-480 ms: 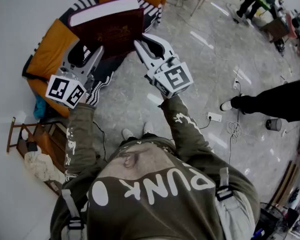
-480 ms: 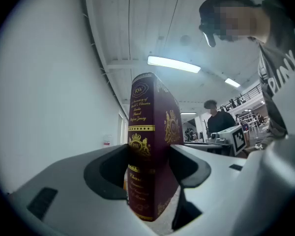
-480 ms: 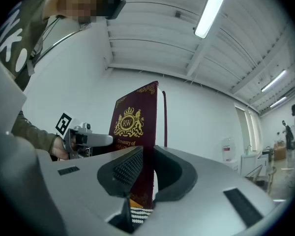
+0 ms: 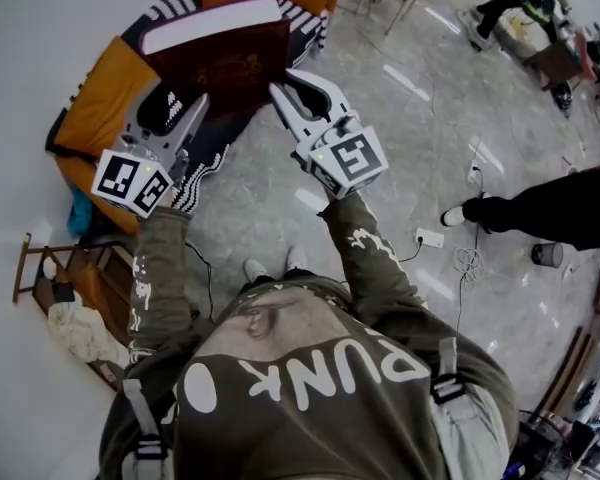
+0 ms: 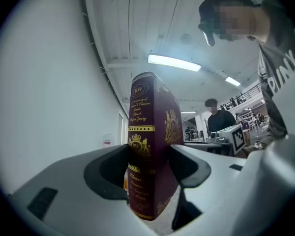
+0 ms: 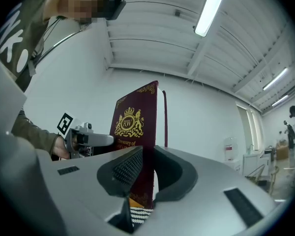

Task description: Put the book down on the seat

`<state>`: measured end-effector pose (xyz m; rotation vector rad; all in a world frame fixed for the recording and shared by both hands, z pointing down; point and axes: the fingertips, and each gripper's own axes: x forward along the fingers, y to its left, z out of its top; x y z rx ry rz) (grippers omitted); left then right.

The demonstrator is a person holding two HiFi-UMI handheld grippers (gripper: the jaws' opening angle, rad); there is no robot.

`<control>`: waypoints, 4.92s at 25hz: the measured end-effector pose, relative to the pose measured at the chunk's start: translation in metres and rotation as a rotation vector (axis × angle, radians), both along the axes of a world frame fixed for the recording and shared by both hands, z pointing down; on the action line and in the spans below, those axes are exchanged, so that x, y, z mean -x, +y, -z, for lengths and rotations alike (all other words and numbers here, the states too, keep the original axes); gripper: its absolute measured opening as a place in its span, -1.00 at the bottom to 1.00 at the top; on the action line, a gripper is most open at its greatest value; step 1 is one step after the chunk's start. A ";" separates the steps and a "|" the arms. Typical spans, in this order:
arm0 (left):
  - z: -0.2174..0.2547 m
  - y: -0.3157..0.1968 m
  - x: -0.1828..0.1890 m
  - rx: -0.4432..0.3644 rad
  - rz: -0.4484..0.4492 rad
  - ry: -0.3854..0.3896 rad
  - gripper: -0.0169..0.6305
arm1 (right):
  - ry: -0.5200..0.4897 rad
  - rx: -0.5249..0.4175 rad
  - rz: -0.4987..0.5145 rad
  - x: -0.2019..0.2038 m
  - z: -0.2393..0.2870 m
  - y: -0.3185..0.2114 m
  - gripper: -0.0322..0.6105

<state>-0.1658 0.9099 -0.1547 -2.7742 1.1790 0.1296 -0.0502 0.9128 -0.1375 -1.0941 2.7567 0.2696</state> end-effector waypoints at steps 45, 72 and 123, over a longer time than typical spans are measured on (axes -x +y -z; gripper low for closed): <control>-0.073 -0.331 -0.047 0.146 -0.130 0.034 -0.18 | 0.063 0.125 -0.117 -0.047 -0.065 -0.314 -0.67; -0.184 -0.727 -0.128 0.340 -0.015 0.014 -0.18 | 0.051 0.330 0.008 -0.129 -0.182 -0.719 -0.67; -0.724 -1.028 -0.002 0.908 0.123 0.430 -0.25 | 0.371 0.787 0.174 0.020 -0.706 -0.993 -0.87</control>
